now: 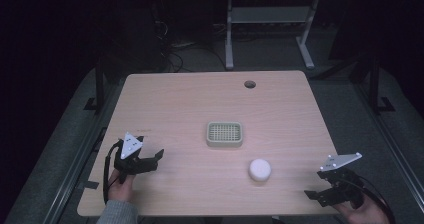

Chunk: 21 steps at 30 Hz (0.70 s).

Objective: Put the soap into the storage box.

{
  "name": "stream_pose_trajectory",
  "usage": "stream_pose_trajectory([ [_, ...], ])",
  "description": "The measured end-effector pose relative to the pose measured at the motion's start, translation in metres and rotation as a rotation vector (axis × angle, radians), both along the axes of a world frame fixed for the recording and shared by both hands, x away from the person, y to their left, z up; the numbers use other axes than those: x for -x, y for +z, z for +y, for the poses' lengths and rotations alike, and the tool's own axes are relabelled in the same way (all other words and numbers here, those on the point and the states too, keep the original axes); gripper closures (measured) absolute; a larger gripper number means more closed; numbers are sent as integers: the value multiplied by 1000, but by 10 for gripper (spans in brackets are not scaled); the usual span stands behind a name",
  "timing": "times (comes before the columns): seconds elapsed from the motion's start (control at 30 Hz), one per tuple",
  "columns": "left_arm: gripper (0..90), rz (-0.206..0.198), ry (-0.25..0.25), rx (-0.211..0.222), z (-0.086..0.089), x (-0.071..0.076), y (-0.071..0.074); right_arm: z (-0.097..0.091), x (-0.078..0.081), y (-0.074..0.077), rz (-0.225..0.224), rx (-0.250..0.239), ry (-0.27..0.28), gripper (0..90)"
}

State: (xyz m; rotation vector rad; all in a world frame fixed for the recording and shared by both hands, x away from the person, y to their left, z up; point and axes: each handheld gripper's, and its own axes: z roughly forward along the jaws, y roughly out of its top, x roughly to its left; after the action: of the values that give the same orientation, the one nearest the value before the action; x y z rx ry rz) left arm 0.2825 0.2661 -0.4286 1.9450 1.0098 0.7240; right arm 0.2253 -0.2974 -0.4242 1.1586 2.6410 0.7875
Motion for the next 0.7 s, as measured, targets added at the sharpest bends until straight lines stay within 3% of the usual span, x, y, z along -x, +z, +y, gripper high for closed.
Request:
stream_pose_trajectory([
  [0.7, 152, 3, -4, 8, -1, 0, 0, 13, -7, 17, -12, 5, 32, 171],
])
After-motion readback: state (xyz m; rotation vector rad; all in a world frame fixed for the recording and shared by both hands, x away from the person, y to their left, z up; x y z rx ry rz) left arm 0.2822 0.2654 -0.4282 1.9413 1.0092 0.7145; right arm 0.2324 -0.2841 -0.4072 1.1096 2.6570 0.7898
